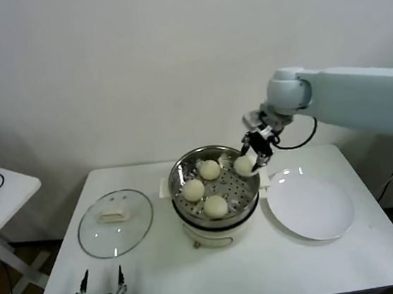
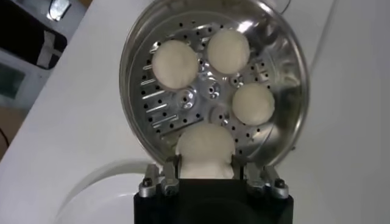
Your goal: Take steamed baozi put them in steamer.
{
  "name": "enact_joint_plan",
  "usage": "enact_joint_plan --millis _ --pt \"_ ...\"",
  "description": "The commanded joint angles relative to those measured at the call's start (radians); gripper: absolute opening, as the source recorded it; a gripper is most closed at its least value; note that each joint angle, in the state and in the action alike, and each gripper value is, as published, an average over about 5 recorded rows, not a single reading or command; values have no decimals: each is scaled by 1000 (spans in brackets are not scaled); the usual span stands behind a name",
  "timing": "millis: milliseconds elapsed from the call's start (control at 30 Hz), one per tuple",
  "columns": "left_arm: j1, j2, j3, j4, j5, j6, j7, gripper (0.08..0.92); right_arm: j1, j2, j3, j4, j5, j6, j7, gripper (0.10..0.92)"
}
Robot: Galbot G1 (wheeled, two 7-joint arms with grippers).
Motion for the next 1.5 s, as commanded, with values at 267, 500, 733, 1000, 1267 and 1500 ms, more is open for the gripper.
enact_joint_plan --millis 267,500,733,1000,1267,1500 --pt "-6 4 -1 17 2 -5 0 823 -234 73 85 -81 -150 -45 63 580" --pt "-8 4 -1 18 2 -6 0 823 -244 82 110 -101 -150 -44 71 586" --pt "-10 2 0 17 2 -5 0 823 -174 66 117 -96 -62 -40 63 664" --pt "-12 1 4 9 3 -2 1 823 8 8 56 -87 100 -36 19 819" --pt "-17 3 2 1 -16 -1 -9 823 -176 -216 277 -18 201 -162 465 823" --pt "-30 16 1 -7 -31 9 -12 823 -602 -348 763 80 329 -122 838 823"
